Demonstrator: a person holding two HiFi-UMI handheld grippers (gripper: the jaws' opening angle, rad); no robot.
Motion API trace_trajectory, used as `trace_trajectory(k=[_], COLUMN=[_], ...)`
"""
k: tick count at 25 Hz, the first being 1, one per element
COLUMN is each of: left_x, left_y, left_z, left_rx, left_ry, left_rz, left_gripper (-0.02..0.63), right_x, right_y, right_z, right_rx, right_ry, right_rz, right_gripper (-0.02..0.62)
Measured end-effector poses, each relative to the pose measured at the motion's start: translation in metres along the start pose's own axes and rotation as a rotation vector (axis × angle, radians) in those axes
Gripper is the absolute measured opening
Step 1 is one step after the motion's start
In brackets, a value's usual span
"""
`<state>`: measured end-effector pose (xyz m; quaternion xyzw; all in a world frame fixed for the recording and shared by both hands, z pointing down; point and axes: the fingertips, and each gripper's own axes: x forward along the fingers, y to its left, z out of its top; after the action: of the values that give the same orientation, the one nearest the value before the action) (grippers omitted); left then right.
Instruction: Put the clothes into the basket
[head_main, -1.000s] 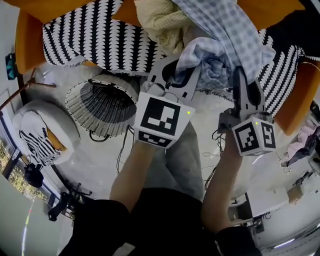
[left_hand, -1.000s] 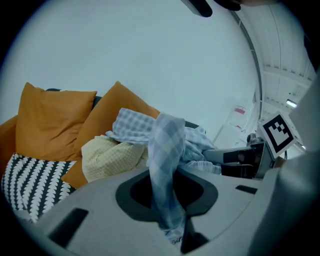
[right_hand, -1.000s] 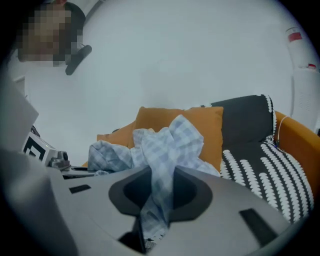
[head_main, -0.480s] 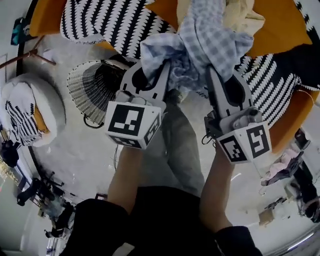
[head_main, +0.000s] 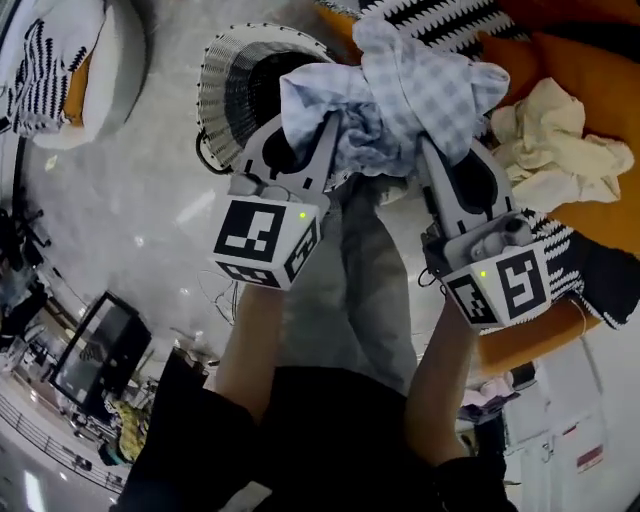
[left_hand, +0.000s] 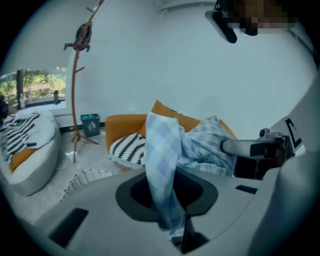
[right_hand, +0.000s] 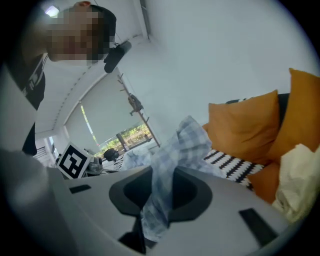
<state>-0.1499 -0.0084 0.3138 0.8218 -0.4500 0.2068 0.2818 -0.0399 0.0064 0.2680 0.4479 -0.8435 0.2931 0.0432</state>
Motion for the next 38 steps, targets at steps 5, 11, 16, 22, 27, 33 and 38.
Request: trace_trajectory(k=[5,11,16,22,27,33,38], left_x=[-0.055,-0.09,-0.101,-0.101,-0.061,0.0,0.039], left_y=[0.08,0.132,0.164,0.184,0.158,0.102,0.047], left_z=[-0.037,-0.092,-0.14,-0.186,-0.159,-0.126,-0.094], left_rx=[-0.109,-0.207,-0.253,-0.306,-0.267,-0.156,-0.017], left_ry=[0.003,0.046,0.128,0.257,0.257,0.262,0.219], left_rz=[0.197,0.374,0.459,0.55,0.435,0.229,0.091], left_gripper=[0.074,0.074,0.074,0.213,0.213,0.213,0.024], right_x=[0.069,0.12,0.146,0.146,0.123,0.085,0.04], right_y=[0.064,0.107,0.123,0.111,0.068,0.001,-0.04], right_z=[-0.035,-0.093,-0.148,-0.212,-0.201,-0.185,-0.173], right_rx=[-0.059,-0.121,-0.116,-0.239,-0.097,0.097,0.226], right_ry=[0.124,0.271,0.371,0.585,0.549,0.416,0.298], right_rz=[0.211,0.368,0.374,0.159,0.082,-0.138,-0.246], right_gripper=[0.078,0.078,0.078,0.241,0.239,0.038,0.029])
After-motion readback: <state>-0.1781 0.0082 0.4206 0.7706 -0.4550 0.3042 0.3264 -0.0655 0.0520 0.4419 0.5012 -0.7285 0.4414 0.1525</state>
